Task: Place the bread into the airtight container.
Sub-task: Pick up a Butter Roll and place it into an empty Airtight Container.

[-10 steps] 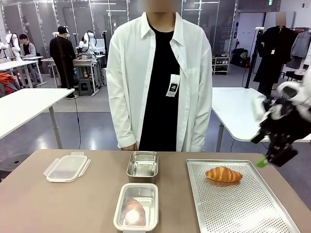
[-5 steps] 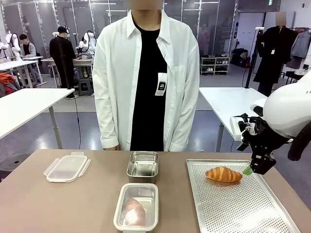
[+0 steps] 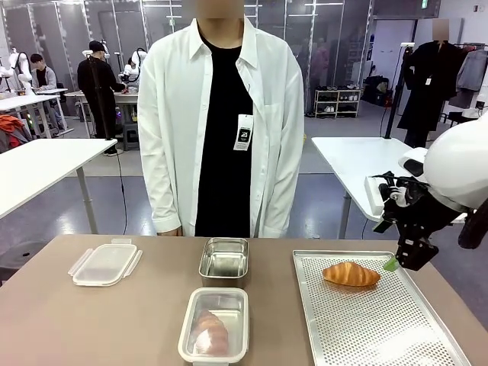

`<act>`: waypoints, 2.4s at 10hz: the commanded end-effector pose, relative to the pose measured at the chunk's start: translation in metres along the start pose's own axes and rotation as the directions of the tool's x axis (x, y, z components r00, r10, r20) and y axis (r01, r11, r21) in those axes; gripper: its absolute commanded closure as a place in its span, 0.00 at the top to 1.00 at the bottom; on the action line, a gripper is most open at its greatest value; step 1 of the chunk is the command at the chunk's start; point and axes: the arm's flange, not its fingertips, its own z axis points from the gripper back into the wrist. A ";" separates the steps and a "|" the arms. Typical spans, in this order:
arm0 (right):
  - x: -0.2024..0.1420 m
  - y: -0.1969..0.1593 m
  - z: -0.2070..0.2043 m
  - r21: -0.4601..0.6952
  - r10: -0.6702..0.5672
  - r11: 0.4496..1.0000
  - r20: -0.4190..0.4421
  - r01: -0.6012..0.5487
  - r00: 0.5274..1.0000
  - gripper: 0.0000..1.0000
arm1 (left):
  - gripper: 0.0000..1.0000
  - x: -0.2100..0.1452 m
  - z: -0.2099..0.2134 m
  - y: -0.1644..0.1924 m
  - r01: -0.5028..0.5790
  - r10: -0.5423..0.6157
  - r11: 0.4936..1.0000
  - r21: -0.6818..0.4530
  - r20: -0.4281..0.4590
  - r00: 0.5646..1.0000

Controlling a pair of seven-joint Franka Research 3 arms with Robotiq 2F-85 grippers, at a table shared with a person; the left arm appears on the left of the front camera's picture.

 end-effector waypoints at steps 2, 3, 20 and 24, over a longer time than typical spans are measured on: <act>0.003 -0.029 -0.043 -0.009 0.010 1.000 -0.075 -0.011 0.997 1.00 | 1.00 0.000 0.001 -0.001 0.013 -0.012 1.000 -0.020 0.007 1.000; 0.006 -0.037 -0.060 0.031 0.037 0.999 -0.077 -0.034 0.996 1.00 | 1.00 0.000 0.001 -0.001 0.013 -0.012 1.000 -0.020 0.007 1.000; -0.027 -0.134 -0.205 0.173 -0.160 0.963 -0.260 0.209 0.952 1.00 | 1.00 0.000 0.001 -0.001 0.013 -0.012 1.000 -0.020 0.007 1.000; -0.035 -0.142 -0.231 0.193 -0.195 0.946 -0.307 0.262 0.932 1.00 | 1.00 0.000 0.001 -0.001 0.013 -0.012 1.000 -0.020 0.007 1.000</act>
